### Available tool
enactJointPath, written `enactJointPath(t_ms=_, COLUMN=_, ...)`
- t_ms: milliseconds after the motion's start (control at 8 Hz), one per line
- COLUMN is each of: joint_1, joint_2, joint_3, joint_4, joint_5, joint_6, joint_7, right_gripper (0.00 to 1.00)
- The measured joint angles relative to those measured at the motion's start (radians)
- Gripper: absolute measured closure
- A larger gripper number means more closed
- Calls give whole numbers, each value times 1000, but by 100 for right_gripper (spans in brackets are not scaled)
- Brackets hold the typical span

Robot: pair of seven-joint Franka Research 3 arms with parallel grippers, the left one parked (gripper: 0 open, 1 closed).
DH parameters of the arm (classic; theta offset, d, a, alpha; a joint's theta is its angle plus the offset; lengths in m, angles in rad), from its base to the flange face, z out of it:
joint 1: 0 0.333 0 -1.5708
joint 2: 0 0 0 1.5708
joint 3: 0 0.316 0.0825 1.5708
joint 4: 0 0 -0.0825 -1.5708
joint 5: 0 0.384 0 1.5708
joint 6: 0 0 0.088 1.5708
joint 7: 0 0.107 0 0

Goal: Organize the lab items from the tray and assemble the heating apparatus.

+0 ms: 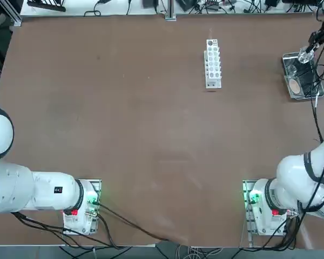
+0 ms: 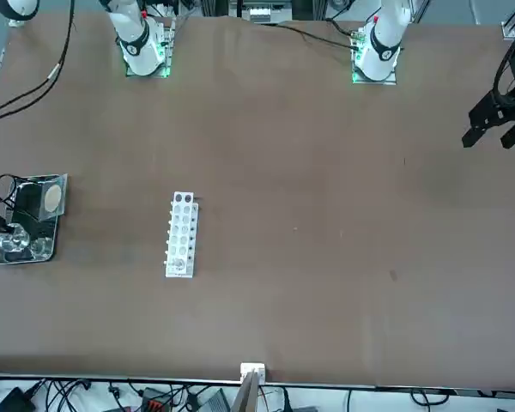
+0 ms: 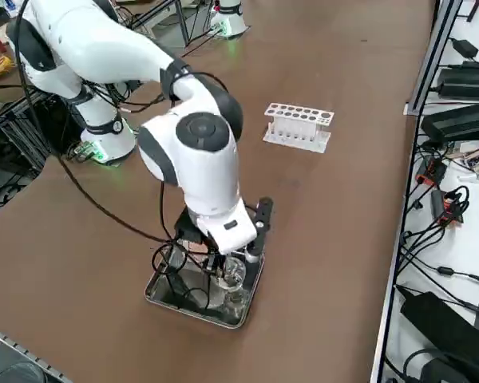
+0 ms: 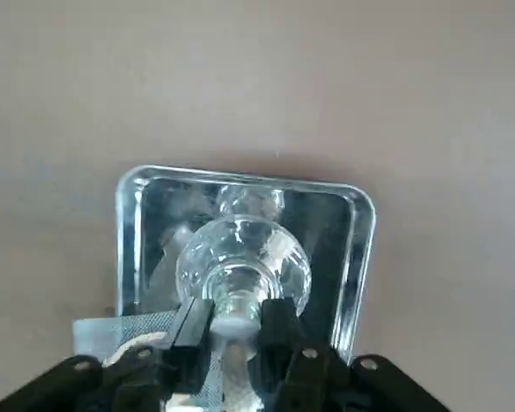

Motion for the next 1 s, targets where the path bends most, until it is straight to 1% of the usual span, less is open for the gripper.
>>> enactJointPath(t_ms=375, joint_1=45, joint_2=-97, joint_3=38, joint_4=9, joint_5=2, joint_6=-85, joint_7=36, right_gripper=69)
enactJointPath(t_ms=625, joint_1=104, joint_2=-166, joint_3=56, joint_4=9, joint_5=26, joint_6=-172, joint_7=146, right_gripper=69)
enactJointPath(t_ms=875, joint_1=164, joint_2=-212, joint_3=67, joint_4=-2, joint_5=48, joint_6=-269, joint_7=277, right_gripper=69)
enactJointPath(t_ms=1000, joint_1=192, joint_2=-235, joint_3=71, joint_4=-33, joint_5=52, joint_6=-280, joint_7=339, right_gripper=69)
